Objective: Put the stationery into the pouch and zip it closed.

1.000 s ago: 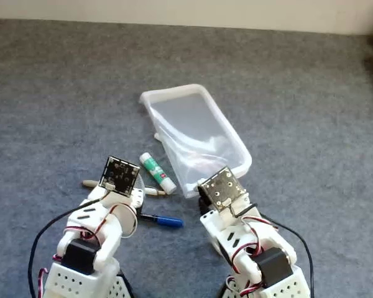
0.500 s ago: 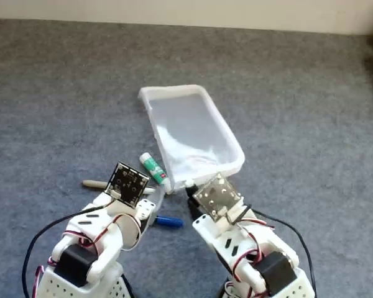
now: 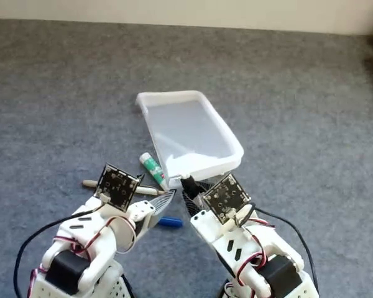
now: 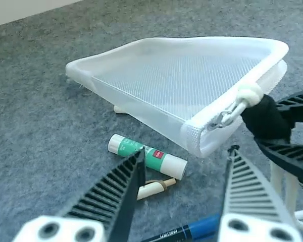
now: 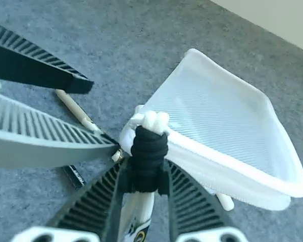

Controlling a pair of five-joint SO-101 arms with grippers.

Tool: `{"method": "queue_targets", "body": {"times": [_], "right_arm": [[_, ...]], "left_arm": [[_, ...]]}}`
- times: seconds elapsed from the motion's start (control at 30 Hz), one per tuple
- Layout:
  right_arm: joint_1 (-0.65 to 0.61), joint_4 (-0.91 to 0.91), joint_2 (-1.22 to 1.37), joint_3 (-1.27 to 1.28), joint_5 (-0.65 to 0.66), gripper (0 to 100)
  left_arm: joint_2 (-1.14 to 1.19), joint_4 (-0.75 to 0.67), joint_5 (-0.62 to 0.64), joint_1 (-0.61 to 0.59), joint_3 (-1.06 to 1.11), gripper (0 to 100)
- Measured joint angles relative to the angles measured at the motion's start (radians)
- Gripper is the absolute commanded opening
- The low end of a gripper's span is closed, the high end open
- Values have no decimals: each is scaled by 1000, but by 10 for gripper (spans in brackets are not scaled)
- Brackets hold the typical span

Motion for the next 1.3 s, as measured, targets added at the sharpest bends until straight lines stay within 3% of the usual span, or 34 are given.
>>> {"method": "queue_targets", "body": {"times": [0.23, 0.43, 0.8, 1.3], "right_arm": [[-64, 0, 0, 0, -2, 5], [-64, 0, 0, 0, -2, 5], [-64, 15, 0, 0, -2, 5], [133, 58, -5, -2, 0, 5]], "left_arm": [[6, -127, 0, -48, 95, 243], [11, -199, 0, -100, 130, 166], [12, -207, -52, -103, 146, 7], [11, -207, -100, -101, 146, 7]]}}
